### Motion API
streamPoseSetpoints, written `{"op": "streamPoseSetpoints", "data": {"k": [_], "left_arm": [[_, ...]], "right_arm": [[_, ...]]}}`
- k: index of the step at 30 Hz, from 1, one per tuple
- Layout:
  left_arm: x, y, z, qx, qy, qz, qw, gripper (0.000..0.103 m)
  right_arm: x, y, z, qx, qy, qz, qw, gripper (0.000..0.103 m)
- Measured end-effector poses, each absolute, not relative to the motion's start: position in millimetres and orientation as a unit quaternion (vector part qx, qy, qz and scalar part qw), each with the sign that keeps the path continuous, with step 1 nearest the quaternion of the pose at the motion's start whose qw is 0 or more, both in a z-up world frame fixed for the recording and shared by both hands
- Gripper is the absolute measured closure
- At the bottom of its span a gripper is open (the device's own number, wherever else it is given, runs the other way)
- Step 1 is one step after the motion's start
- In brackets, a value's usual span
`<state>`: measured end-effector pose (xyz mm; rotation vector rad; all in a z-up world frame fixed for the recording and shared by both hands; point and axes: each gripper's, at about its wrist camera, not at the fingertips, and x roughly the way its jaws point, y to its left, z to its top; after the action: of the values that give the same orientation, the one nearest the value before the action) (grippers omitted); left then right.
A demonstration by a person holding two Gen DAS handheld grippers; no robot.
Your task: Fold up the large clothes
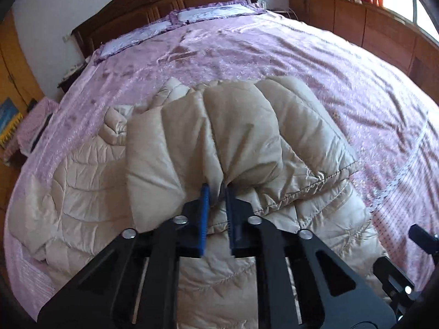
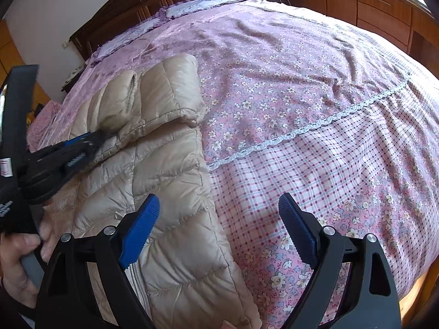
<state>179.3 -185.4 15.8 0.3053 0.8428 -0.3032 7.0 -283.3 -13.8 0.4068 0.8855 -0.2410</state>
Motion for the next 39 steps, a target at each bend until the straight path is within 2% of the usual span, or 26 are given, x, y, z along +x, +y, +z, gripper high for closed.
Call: {"op": "streamPoseSetpoints", "data": {"k": [19,27,39], "left_arm": [[169.9,-79.4,57.8,0.029,0.381,-0.093,0.92,0.099],[177.5,-31.4,40.0,0.005,0.399,-0.05,0.915,0.099],[190.8,25.7,-17.9,-0.043,0.472,-0.022,0.88,0.098]], "right_arm": [[12.2,-261.0,-1.5,0.178,0.415,-0.101,0.886,0.017],[16.8,-247.7,0.8,0.165,0.417,-0.093,0.889,0.017],[25.9,-236.7,-1.2,0.146,0.427,-0.09,0.888,0.017]]}}
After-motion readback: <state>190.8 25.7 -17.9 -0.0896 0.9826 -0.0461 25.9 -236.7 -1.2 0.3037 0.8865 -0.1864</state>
